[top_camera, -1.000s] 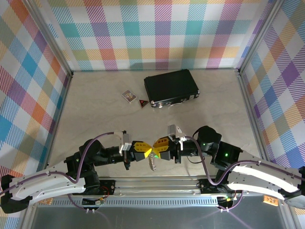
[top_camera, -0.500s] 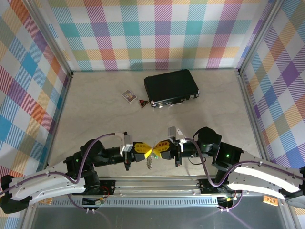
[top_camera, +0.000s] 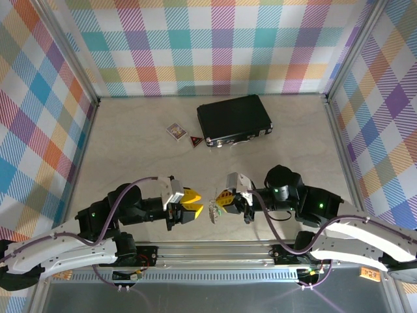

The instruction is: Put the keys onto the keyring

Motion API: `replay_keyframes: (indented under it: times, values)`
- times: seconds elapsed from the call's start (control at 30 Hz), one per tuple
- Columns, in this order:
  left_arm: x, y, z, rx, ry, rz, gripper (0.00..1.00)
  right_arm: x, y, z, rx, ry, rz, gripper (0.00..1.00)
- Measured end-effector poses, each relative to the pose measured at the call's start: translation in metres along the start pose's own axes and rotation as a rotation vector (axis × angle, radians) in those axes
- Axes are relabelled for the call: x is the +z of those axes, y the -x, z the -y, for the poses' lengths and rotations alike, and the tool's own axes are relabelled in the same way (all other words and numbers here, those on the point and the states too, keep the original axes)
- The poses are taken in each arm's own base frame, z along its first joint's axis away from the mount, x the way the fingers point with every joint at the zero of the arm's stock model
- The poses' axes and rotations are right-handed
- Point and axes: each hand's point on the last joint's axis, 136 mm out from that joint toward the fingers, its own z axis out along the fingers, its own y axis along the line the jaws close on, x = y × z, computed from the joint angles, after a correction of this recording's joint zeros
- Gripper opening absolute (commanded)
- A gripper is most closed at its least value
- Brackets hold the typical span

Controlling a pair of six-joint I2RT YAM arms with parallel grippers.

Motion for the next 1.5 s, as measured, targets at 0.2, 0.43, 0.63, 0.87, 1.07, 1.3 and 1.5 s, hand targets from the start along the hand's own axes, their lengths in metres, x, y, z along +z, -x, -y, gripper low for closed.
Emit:
replay_keyframes:
  times: [0.2,0.43,0.63,0.87,1.07,1.3,1.5]
  values:
    - [0.012,-0.011,0.01,-0.005,-0.058,-0.125,0.37,0.009,-0.018,0.001,-0.038,0.023,-0.154,0.0]
    - [0.025,-0.035,0.013,-0.008,-0.097,-0.253,0.31,0.0,-0.026,-0.004,-0.055,0.041,-0.211,0.0]
    - [0.024,-0.036,0.014,-0.003,-0.099,-0.262,0.3,-0.008,-0.014,-0.009,-0.075,0.067,-0.201,0.0]
    - [0.024,-0.034,0.014,0.02,-0.103,-0.251,0.32,-0.003,-0.024,-0.012,-0.058,0.091,-0.246,0.0]
    - [0.03,-0.031,0.014,0.042,-0.109,-0.245,0.32,-0.002,-0.025,-0.014,-0.053,0.107,-0.252,0.0]
    - [0.037,-0.036,0.013,0.057,-0.113,-0.269,0.29,-0.002,-0.025,-0.016,-0.051,0.119,-0.251,0.0]
    - [0.039,-0.031,0.013,0.074,-0.116,-0.259,0.2,-0.001,-0.027,-0.017,-0.047,0.128,-0.26,0.0]
